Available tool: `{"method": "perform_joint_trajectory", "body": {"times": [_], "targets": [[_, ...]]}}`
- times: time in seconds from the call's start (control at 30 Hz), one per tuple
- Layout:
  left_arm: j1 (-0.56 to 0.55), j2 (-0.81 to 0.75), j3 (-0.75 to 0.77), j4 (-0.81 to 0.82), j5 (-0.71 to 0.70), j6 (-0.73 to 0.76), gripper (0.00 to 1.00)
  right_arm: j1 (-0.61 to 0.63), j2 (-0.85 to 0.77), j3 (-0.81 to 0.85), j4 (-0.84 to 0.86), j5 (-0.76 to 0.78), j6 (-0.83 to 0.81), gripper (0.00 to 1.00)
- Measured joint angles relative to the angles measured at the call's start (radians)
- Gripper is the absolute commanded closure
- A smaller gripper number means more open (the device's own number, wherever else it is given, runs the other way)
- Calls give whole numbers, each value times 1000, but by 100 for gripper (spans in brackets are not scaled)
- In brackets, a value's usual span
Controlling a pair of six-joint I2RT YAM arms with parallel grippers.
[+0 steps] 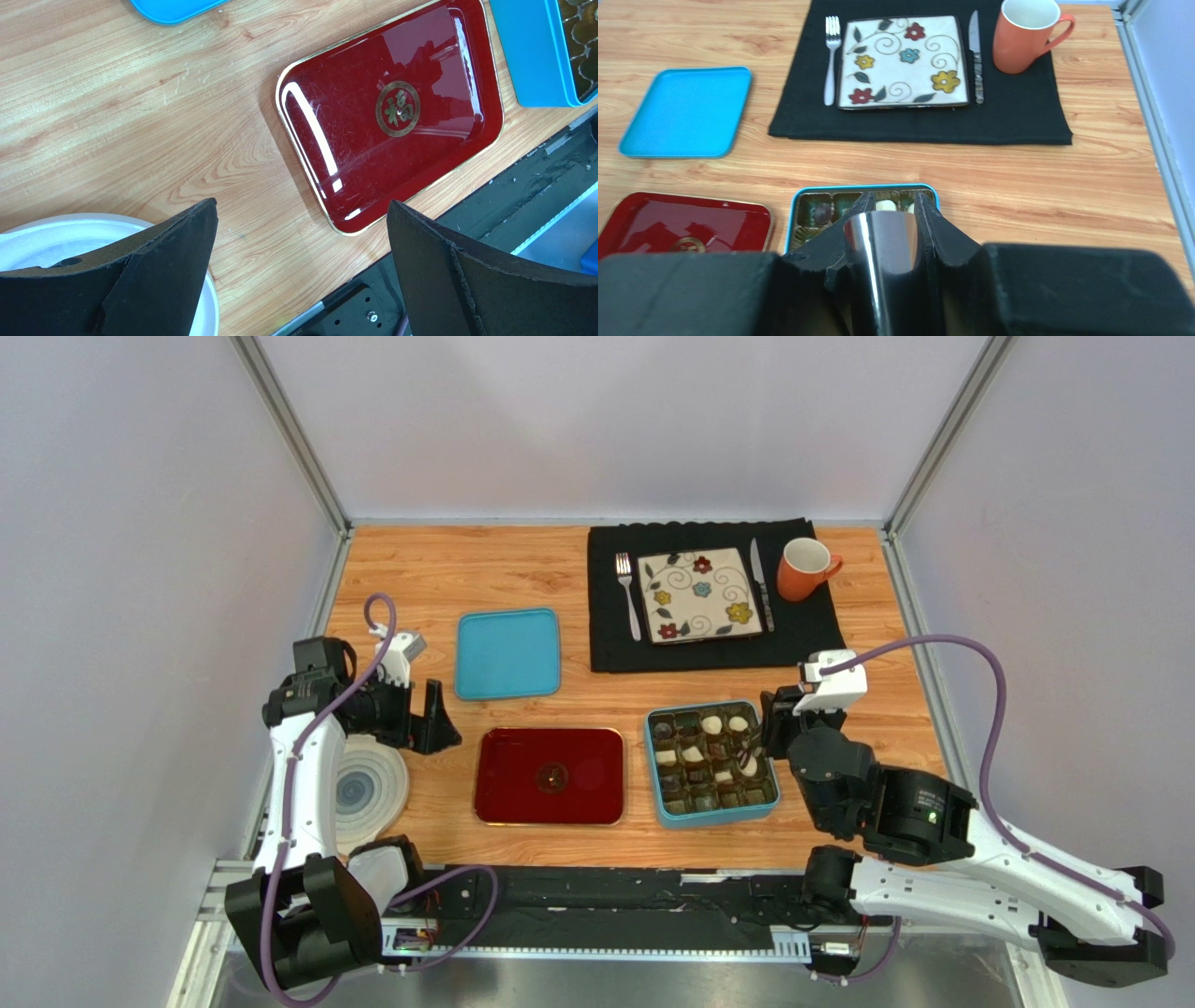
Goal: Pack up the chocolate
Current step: Place the fake chocolate in the packing box.
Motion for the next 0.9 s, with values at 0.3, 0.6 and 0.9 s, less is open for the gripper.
{"method": "perform_joint_trajectory", "body": {"times": [0.3,0.6,0.9], "targets": [[0,0,0,0,0,0,1,-11,1,-50,-37,56,33,75],[0,0,0,0,0,0,1,-15,-2,-70,-42,65,48,67],[0,0,0,0,-1,0,1,-17,-6,-75,-23,65,48,64]]}}
